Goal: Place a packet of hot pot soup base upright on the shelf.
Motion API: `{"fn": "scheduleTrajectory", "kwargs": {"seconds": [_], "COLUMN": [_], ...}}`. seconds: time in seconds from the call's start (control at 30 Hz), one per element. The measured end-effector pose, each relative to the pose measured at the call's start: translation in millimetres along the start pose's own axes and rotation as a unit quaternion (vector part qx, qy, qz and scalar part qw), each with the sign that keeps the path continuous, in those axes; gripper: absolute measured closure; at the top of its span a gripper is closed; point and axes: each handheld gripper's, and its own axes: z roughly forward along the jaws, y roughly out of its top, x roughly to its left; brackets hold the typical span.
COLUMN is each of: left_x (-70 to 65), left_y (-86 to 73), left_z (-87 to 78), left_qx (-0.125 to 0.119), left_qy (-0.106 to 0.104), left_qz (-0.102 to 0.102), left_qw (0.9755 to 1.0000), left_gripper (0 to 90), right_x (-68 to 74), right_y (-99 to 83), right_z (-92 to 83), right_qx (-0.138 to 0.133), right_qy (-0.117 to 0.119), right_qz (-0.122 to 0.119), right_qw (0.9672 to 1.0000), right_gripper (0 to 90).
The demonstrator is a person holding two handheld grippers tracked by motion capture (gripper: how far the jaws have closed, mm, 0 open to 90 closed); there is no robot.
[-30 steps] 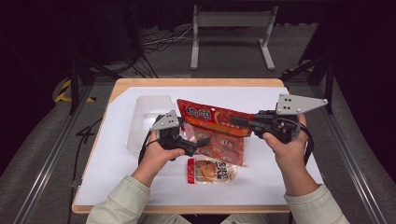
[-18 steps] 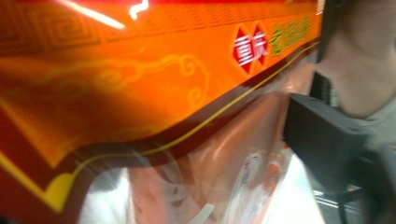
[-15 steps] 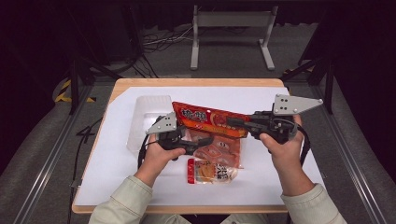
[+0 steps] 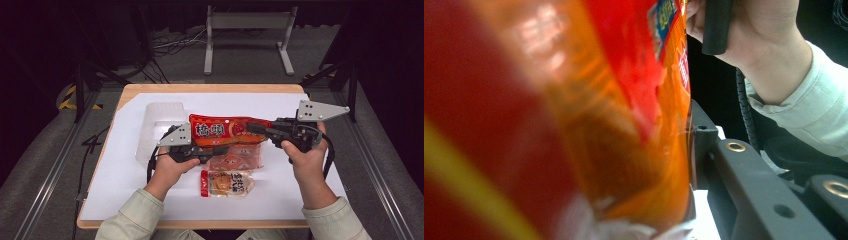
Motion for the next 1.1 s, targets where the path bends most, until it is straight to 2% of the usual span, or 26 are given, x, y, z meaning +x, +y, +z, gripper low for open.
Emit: {"fn": "scheduleTrajectory", "kwargs": {"seconds": [0.3,0.47,0.53,0.67,0.73,0.9,1.03,1.1], "left_x": [-1.2,-0.9,-0.2,4.1,5.6,8.8,9.0,8.9], "left_y": [5.1,5.8,6.4,7.0,7.3,9.0,11.6,12.5], "left_z": [-4.0,-6.5,-7.9,-14.8,-17.6,-26.9,-32.7,-35.1], "left_qx": [0.017,0.031,0.034,0.028,0.028,0.028,0.028,0.03], "left_qy": [0.006,0.019,0.022,0.033,0.038,0.054,0.06,0.064], "left_qz": [-0.009,-0.012,-0.012,-0.02,-0.021,-0.022,-0.017,-0.017], "left_qw": [0.9998,0.9993,0.9991,0.9988,0.9986,0.9979,0.9977,0.9974], "left_gripper": [71.5,71.6,71.6,71.6,71.6,71.6,71.6,71.6], "right_x": [-2.2,-3.0,-4.7,-8.7,-10.5,-20.2,-27.3,-32.1], "right_y": [-1.5,-5.8,-7.8,-10.0,-11.9,-29.2,-38.0,-42.6], "right_z": [1.0,-0.3,-1.7,-9.2,-11.2,-22.2,-24.8,-26.7], "right_qx": [0.002,0.001,-0.003,-0.006,-0.002,0.0,0.012,0.02], "right_qy": [-0.011,-0.037,-0.044,-0.071,-0.075,-0.102,-0.101,-0.11], "right_qz": [-0.003,-0.008,-0.002,-0.002,0.002,0.012,0.025,0.023], "right_qw": [0.9999,0.9993,0.999,0.9975,0.9972,0.9947,0.9946,0.9935], "right_gripper": [89.1,80.7,77.3,57.3,56.2,51.5,44.8,43.8]}}
